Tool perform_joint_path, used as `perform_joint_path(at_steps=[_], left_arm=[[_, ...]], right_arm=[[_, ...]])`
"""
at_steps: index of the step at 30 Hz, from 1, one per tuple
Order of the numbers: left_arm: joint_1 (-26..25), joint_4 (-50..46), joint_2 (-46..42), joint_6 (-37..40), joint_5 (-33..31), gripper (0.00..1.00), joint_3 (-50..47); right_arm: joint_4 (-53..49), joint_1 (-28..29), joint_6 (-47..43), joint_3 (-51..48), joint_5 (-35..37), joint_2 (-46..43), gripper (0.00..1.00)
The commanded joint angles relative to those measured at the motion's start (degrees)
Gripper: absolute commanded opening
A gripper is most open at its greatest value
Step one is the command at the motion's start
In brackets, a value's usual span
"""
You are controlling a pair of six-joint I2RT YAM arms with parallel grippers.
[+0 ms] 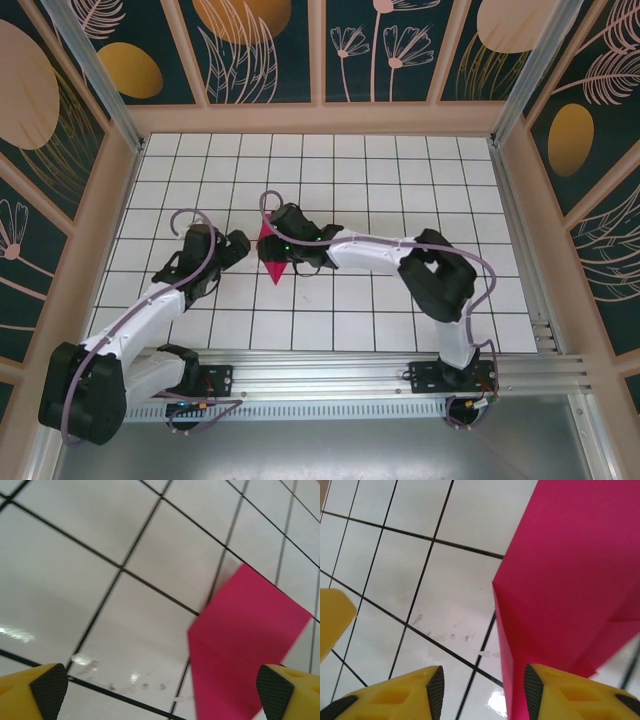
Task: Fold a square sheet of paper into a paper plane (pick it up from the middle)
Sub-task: Move the paper to the center of the table.
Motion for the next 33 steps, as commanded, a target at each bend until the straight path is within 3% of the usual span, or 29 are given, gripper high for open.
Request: perform_joint_path(at_steps=[1,10,14,18,22,28,33], left_arm=[[2.79,1.19,-1.64,-1.27,2.86,0.99,-2.16],[3.99,2.67,-1.80,-1.28,4.98,0.98,-3.66],[4.00,3.27,-1.55,-0.90,6.50,0.99,-3.64],[4.08,3.96,-1.45,0.10,8.96,0.98,-3.47],[3.99,5.35,-1.27,1.84,12.49,0.97,-3.55],[3.88,8.32,-0.94,4.33,18.73,0.92,-3.80],[2.42,12.35,-0.15,3.64,22.73,0.86,-4.37]], right_arm=[[1.36,-0.13,0.40,3.12,-5.07,2.54,0.45],[-2.69,-0.73,-0.61,4.82,-1.23,6.46,0.37],[-1.12,-1.87,-1.63,2.08,-2.31,5.18,0.24],[1.42,-2.97,-3.64,-1.51,-5.62,2.85,0.09],[4.23,-4.42,-5.32,-6.32,-9.96,-0.46,0.04],[10.13,-7.60,-8.05,-15.36,-20.81,-7.32,0.03],[9.35,-10.52,-12.72,-20.44,-24.94,-10.50,0.03]])
